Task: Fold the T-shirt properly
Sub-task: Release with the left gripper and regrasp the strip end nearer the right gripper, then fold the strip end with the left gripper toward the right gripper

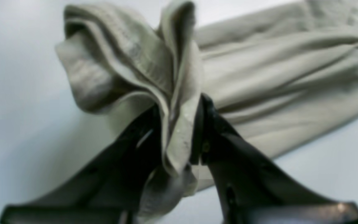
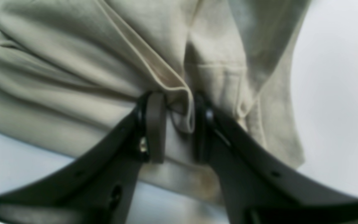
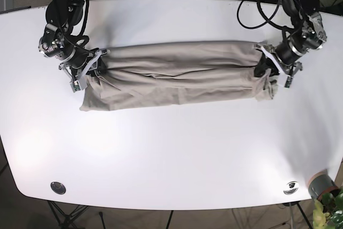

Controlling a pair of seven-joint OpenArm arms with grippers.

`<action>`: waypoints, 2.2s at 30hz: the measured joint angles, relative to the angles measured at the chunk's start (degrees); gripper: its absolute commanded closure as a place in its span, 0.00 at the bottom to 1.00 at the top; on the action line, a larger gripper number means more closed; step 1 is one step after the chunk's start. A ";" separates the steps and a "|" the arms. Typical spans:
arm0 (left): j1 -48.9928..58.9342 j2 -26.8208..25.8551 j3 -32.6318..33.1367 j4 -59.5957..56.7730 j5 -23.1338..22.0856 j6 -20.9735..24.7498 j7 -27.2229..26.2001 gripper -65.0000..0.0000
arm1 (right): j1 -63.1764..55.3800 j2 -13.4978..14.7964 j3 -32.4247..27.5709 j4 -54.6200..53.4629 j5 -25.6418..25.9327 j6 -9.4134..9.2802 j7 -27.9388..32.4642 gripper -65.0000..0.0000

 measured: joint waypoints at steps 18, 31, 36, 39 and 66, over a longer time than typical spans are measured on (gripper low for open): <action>-5.09 10.86 14.69 -0.11 12.70 0.02 -0.22 0.90 | -0.02 0.00 0.00 0.00 0.02 0.00 0.02 0.78; -7.43 13.49 22.12 -0.22 25.18 0.02 -0.02 0.64 | -0.02 0.00 0.00 0.00 0.00 0.00 0.00 0.78; -7.17 13.62 25.49 0.00 26.27 7.56 -0.22 0.41 | -0.02 0.00 0.00 0.00 0.02 -0.02 0.04 0.78; -7.30 13.05 29.24 0.79 26.49 12.31 -0.22 0.41 | -0.02 0.00 0.00 0.00 0.02 -0.02 0.02 0.78; -6.19 9.22 23.91 12.48 26.23 13.62 -3.45 0.41 | 0.85 -2.32 0.17 12.07 -0.20 -0.15 -4.13 0.50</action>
